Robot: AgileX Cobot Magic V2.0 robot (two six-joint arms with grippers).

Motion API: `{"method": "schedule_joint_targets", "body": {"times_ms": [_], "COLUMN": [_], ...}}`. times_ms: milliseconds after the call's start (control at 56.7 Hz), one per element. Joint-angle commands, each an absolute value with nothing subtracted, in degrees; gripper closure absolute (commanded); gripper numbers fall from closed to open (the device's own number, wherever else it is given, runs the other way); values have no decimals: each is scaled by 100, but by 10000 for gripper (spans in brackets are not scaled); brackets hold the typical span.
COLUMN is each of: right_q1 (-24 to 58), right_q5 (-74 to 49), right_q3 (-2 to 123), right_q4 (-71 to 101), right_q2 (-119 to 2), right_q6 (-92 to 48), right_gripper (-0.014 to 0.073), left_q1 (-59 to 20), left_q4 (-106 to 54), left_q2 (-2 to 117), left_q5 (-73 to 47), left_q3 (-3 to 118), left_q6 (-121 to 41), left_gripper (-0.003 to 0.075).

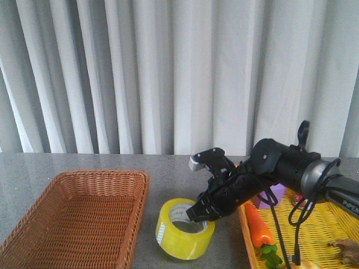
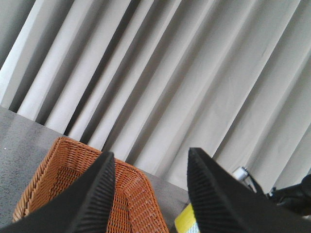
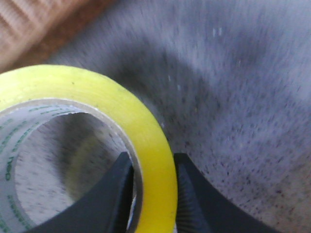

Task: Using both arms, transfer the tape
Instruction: 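Carry the tape roll with the right gripper and set it on the table, then open the right gripper and raise it away from the tape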

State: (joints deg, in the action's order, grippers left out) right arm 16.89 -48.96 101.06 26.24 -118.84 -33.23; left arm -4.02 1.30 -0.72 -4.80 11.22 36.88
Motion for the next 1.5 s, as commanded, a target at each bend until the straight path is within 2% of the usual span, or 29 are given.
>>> {"method": "schedule_joint_targets", "body": {"times_ms": [0, 317, 564, 776, 917, 1270, 1376, 1482], "right_q1": [1698, 1698, 1698, 1693, 1693, 1693, 1693, 1693], "right_q5": [-4699, -4686, -4596, -4597, -4651, -5012, -5025, -4759], "right_q3": [10292, 10292, 10438, 10940, 10965, 10947, 10915, 10349], "right_q4": [2878, 2843, 2827, 2816, 2623, 2095, 2042, 1949], "right_q2": [-11575, -11590, -11471, -10859, -10260, -8360, -7834, -7156], "right_q6": [-3249, -3159, -3164, -3049, -2778, -2426, -2410, -2403], "right_gripper": [480, 245, 229, 230, 269, 530, 578, 599], "left_q1": [-418, -418, -418, -418, -418, -418, -418, -418], "left_q4": [121, 121, 121, 121, 116, 116, 116, 116], "left_q2": [-96, -96, -96, -96, -96, -96, -96, -96], "left_q5": [-119, -119, -124, -124, -124, -142, -142, -142], "left_q3": [1305, 1305, 1300, 1300, 1300, 1300, 1300, 1300], "left_q6": [3684, 3684, 3684, 3684, 3684, 3684, 3684, 3684], "left_gripper": [374, 374, 374, 374, 374, 374, 374, 374]}}
